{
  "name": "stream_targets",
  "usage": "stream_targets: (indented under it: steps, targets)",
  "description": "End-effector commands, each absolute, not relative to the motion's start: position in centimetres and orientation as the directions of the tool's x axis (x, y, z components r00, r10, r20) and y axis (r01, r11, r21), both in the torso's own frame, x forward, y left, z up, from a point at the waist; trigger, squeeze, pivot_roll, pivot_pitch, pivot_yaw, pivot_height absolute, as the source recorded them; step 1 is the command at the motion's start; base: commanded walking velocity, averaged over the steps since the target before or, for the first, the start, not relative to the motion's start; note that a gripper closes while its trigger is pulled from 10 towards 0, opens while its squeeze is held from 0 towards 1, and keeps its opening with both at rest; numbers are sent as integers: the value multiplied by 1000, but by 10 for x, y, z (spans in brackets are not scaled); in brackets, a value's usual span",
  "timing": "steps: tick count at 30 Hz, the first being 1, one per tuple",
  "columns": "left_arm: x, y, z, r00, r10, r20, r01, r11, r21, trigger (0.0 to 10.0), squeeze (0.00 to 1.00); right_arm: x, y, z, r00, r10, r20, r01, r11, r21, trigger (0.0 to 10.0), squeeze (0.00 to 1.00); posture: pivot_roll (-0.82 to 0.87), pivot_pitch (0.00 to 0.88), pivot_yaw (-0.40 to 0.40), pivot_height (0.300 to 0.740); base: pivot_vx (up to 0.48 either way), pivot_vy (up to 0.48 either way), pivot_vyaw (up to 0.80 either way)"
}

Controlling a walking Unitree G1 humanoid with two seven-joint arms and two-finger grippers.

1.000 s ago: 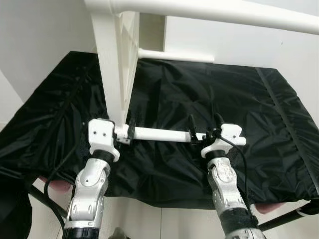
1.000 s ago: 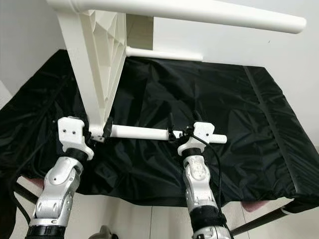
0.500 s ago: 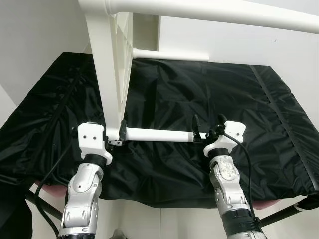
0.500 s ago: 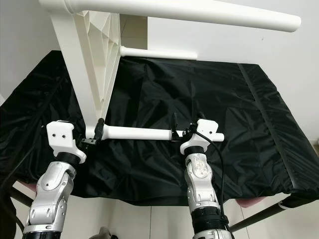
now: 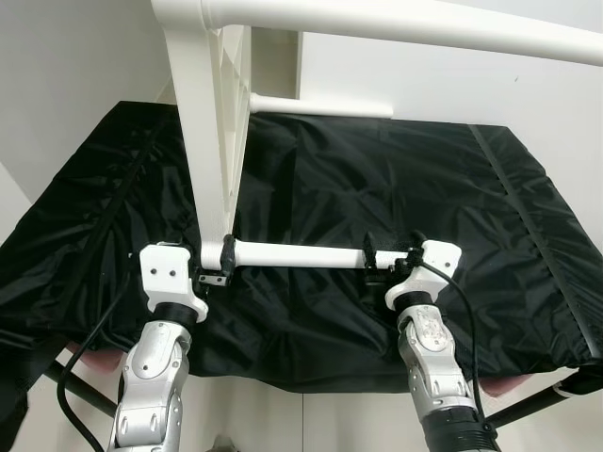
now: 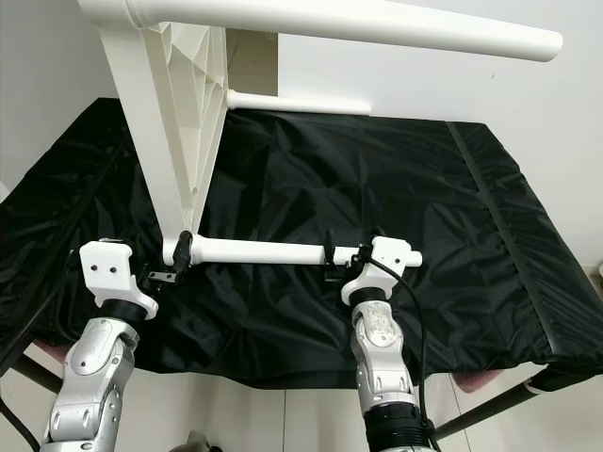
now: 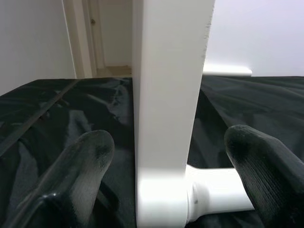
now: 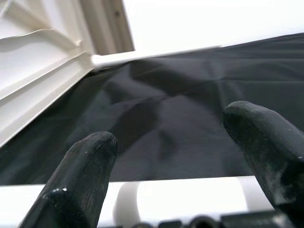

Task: Building children table

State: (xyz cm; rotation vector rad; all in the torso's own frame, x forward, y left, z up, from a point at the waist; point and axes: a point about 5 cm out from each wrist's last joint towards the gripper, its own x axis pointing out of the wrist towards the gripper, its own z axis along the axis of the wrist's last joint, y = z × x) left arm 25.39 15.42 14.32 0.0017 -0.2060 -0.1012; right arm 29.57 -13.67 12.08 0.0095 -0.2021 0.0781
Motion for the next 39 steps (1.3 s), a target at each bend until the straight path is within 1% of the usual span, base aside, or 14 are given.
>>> stream_targets:
  steps: [1, 6, 9, 15, 21, 25, 31, 38, 39]
  targets:
    - [250, 153, 140, 978, -84, 190, 85, 996, 0, 10000, 0, 293, -134, 121, 973, 109, 203, -110, 994, -2, 10000, 0, -9, 13, -18, 740, 0, 0, 0]
    - [247, 151, 137, 980, -85, 181, 87, 996, -3, 10000, 0, 292, -135, 121, 973, 116, 201, -117, 993, -8, 10000, 0, -11, 10, -20, 740, 0, 0, 0]
    - [248, 144, 133, 978, -110, 175, 112, 994, -2, 10000, 0, 294, -136, 123, 972, 120, 203, -119, 993, -17, 10000, 0, -20, 1, -27, 740, 0, 0, 0]
    - [250, 139, 131, 975, -137, 173, 137, 991, 11, 10000, 0, 296, -136, 125, 970, 121, 209, -120, 993, -18, 10000, 0, -22, 0, -24, 740, 0, 0, 0]
    - [250, 140, 132, 974, -140, 177, 139, 990, 19, 10000, 0, 296, -137, 125, 970, 119, 211, -119, 993, -13, 10000, 0, -25, 0, -13, 740, 0, 0, 0]
    - [248, 145, 133, 975, -119, 188, 116, 993, 23, 10000, 0, 292, -133, 128, 964, 139, 228, -138, 990, -20, 10000, 0, -32, 0, -11, 740, 0, 0, 0]
    - [244, 144, 135, 973, -131, 191, 128, 991, 25, 10000, 0, 285, -133, 126, 960, 172, 222, -166, 985, -45, 10000, 0, -33, 0, -9, 740, 0, 0, 0]
    - [237, 142, 135, 974, -137, 179, 137, 991, 14, 10000, 0, 280, -137, 126, 960, 168, 223, -161, 986, -51, 10000, 0, -37, 15, -9, 740, 0, 0, 0]
    - [236, 141, 135, 974, -139, 177, 138, 990, 16, 10000, 0, 278, -137, 125, 961, 166, 219, -159, 986, -52, 10000, 0, -36, 31, -9, 740, 0, 0, 0]
